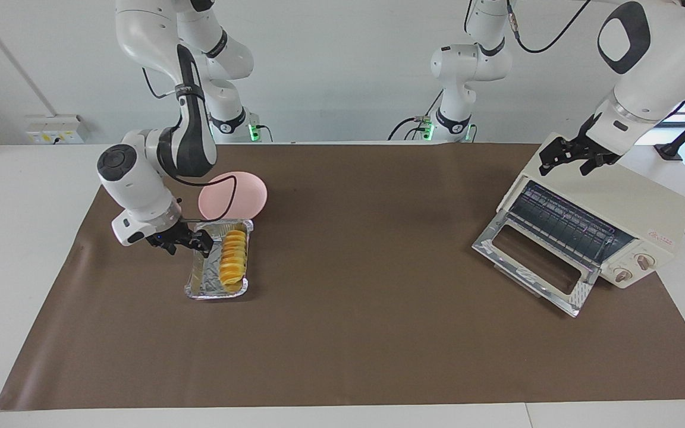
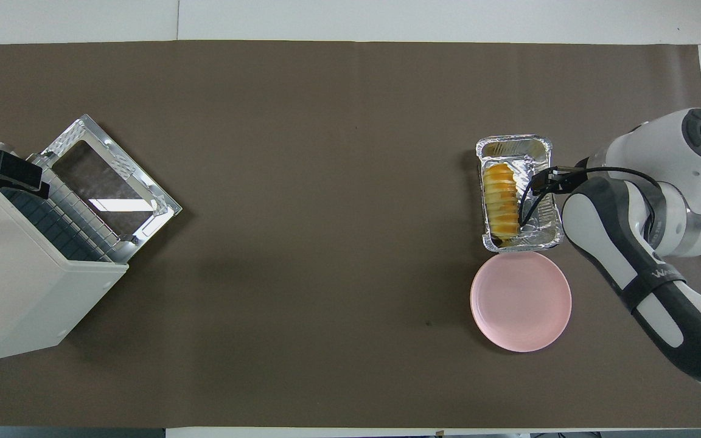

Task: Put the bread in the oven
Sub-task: 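Lower the bread into the foil tray and open the right gripper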

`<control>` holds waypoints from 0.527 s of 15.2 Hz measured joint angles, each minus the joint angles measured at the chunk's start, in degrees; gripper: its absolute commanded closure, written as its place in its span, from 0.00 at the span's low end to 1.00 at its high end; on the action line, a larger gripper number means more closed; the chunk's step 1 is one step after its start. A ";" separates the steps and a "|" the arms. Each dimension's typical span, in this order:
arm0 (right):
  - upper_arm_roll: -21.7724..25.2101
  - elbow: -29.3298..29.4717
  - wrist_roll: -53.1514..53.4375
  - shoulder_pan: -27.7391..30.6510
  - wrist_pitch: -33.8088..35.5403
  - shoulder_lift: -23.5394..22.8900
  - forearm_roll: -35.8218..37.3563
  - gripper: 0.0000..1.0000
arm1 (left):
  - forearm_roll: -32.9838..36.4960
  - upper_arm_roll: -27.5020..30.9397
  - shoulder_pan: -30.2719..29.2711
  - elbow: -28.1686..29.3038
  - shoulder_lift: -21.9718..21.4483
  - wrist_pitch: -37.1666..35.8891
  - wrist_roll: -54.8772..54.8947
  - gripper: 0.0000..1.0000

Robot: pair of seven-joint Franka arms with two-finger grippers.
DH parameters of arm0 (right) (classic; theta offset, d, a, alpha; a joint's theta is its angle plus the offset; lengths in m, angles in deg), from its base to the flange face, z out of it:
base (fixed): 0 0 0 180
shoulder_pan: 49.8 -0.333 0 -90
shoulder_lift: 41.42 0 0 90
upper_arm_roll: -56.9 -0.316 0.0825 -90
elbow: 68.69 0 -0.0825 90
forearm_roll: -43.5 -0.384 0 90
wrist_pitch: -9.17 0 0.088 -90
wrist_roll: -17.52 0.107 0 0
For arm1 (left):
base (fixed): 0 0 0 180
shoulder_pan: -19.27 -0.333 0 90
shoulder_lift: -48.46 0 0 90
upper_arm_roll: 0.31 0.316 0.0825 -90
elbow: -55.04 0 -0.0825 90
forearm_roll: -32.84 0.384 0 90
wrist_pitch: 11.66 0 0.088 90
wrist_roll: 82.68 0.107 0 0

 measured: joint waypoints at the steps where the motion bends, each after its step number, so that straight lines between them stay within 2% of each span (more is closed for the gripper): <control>1: 0.00 -0.93 -0.01 0.12 -0.47 -0.03 0.00 0.71 | 0.00 0.00 0.00 0.00 0.00 0.00 0.00 0.00; 2: 0.00 -1.51 -0.04 0.18 -0.79 -0.03 0.00 0.93 | 0.00 0.00 0.00 0.00 0.00 0.00 0.00 0.00; 3: -0.01 -1.82 -0.22 0.19 -1.06 -0.03 0.00 1.00 | 0.00 0.00 0.00 0.00 0.00 0.00 0.00 0.00; 8: -0.19 -1.86 -2.25 0.18 -1.23 -0.02 -0.07 1.00 | 0.00 0.00 0.00 0.00 0.00 0.00 0.00 0.00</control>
